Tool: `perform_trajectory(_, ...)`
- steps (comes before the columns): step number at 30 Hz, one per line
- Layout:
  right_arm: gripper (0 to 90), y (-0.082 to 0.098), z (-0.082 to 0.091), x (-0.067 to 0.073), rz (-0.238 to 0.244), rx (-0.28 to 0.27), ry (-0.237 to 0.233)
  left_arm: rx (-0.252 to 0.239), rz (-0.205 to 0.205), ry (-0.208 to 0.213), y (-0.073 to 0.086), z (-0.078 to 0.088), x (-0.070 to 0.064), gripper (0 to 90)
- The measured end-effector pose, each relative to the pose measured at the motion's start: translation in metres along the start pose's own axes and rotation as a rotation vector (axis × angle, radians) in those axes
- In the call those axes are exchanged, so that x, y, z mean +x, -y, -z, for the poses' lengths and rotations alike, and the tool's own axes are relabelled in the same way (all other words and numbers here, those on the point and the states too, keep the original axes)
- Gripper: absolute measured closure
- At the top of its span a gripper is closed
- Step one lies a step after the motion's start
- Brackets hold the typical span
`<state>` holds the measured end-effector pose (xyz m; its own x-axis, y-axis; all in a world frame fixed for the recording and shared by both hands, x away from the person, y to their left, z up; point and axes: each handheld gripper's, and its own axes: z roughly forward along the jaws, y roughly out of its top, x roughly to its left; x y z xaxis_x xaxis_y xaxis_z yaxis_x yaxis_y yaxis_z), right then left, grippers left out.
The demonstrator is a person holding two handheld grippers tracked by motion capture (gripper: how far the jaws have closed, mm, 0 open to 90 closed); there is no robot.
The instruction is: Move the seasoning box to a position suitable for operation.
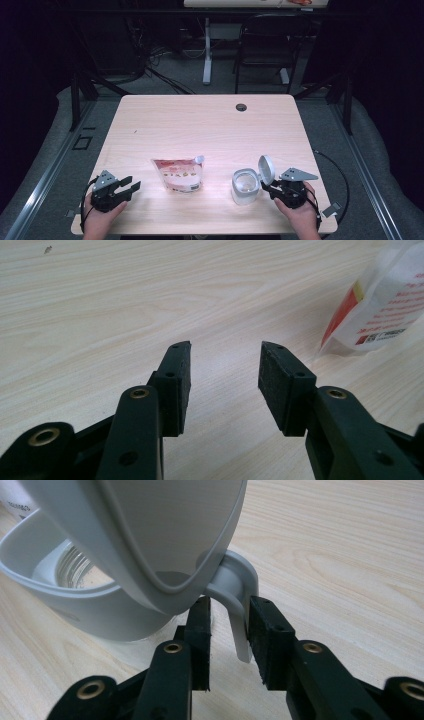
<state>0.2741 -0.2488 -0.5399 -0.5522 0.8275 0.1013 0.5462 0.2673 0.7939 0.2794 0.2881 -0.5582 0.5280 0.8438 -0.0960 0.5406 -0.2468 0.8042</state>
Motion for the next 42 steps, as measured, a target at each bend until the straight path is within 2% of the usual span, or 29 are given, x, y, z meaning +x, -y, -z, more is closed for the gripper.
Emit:
perform_trajectory(5,74.8,0.001,-0.002,-0.002,-0.009,-0.001,-0.008,0.001,-0.001,0.0,0.0,0.0,0.0,56.5)
perform_trajectory(11,79.0,0.001,-0.002,-0.003,-0.022,-0.007,0.003,0.002,-0.001,0.001,0.0,-0.001,0.0,56.5)
perform_trajectory(18,80.3,-0.002,-0.006,0.001,0.012,-0.006,0.037,0.001,-0.002,0.001,0.0,-0.001,-0.001,56.6)
perform_trajectory(21,80.1,-0.003,-0.008,0.001,0.007,-0.015,0.038,0.002,-0.003,0.001,0.0,-0.001,-0.001,56.6)
perform_trajectory(24,79.8,-0.004,-0.01,0.0,0.012,-0.016,0.023,0.002,-0.003,0.0,0.0,-0.001,-0.001,56.6)
perform_trajectory(30,77.6,-0.004,-0.014,-0.005,-0.026,-0.034,-0.012,0.004,-0.004,0.001,0.0,-0.002,-0.001,56.5)
perform_trajectory(42,77.3,-0.008,-0.021,-0.009,-0.039,-0.046,-0.006,0.006,-0.005,0.003,0.0,-0.002,-0.001,56.4)
